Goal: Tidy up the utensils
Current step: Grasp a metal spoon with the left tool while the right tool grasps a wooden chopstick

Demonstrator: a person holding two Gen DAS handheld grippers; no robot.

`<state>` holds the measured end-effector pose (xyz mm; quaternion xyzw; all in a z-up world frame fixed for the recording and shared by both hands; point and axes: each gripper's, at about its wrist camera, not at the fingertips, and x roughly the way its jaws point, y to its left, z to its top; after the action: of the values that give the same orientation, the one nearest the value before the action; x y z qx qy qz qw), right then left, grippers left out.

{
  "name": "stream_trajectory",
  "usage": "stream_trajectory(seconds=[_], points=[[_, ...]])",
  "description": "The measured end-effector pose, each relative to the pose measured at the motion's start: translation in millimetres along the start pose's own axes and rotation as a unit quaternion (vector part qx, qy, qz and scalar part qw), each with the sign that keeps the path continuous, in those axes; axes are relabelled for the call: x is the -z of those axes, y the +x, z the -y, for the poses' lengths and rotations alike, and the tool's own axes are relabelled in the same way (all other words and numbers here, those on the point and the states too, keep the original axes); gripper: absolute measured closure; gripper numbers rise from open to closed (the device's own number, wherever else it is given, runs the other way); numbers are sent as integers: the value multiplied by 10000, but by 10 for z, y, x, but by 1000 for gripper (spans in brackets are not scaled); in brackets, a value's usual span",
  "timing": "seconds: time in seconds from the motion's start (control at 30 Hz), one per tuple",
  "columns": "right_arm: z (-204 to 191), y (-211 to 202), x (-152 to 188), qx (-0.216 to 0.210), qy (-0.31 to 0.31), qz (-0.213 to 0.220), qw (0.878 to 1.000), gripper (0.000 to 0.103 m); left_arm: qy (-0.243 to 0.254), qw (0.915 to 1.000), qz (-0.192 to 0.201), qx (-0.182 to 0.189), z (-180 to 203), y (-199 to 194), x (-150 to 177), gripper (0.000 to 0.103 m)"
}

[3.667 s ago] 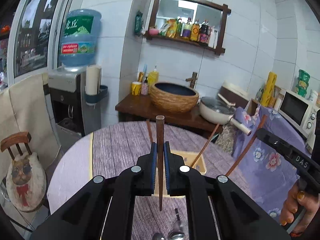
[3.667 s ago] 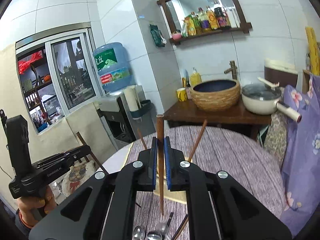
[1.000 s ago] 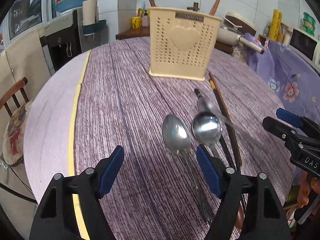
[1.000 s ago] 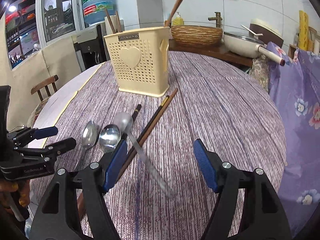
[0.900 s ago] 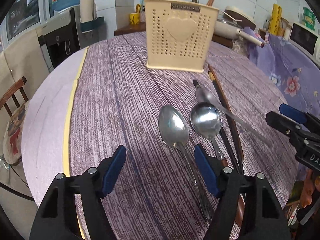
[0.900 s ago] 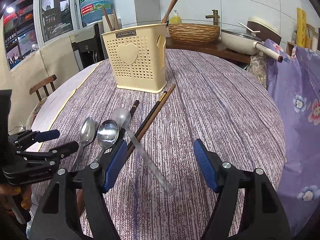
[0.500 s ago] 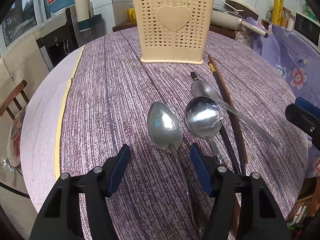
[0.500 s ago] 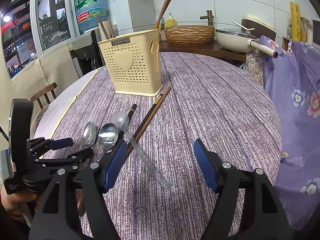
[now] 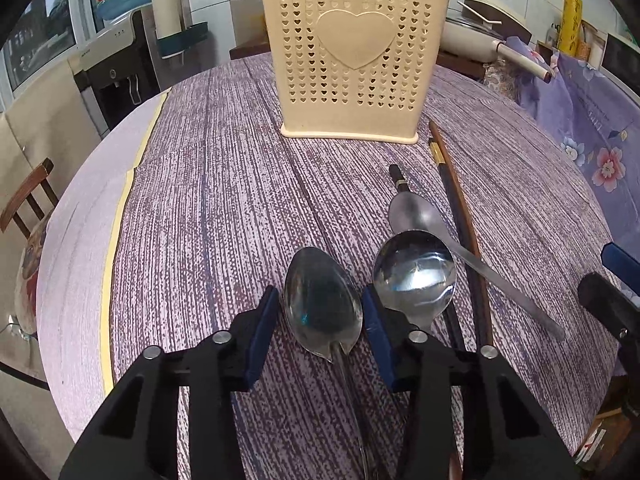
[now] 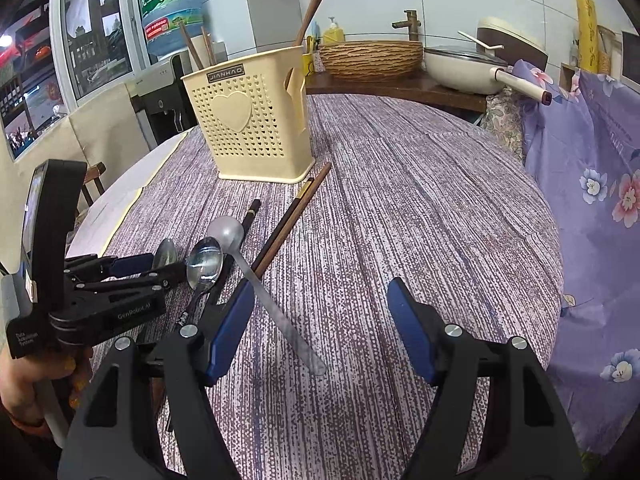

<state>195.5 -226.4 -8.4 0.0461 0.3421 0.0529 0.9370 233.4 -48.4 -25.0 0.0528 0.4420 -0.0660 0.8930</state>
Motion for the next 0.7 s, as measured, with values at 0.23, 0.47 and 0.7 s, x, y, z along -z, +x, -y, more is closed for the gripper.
stream_trajectory(seconds=[0.23,0.47,0.7], points=[[-179,148,-95,-232,-640,-184,9975,34,-65,10000,2,20,-175,-23,33,64],[-233,501,-425,40,-631,-550,9965,44,-153,9999,8,2,-338,-48,68,64],[0,1038,-743,64,413,-895,9951,66,-94,10000,7,25,-351,-62,84,64]])
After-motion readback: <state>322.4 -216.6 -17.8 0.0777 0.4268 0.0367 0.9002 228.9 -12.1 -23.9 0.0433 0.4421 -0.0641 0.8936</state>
